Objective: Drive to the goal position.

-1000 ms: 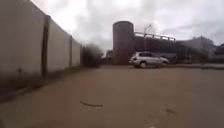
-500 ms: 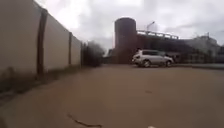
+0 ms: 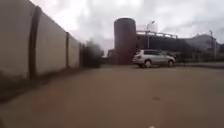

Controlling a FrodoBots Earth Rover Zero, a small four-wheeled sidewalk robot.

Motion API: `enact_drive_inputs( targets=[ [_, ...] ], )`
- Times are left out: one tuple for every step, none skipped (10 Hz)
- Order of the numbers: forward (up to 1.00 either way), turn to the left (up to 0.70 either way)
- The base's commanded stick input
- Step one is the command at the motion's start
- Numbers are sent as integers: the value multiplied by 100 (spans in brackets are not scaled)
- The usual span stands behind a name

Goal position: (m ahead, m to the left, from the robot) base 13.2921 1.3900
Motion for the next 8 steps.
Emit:
enact_drive_inputs(
  targets=[
    [85,1],
    [85,1],
    [85,1],
    [85,1],
    [85,1],
    [85,1],
    [85,1],
    [85,1]
  ],
)
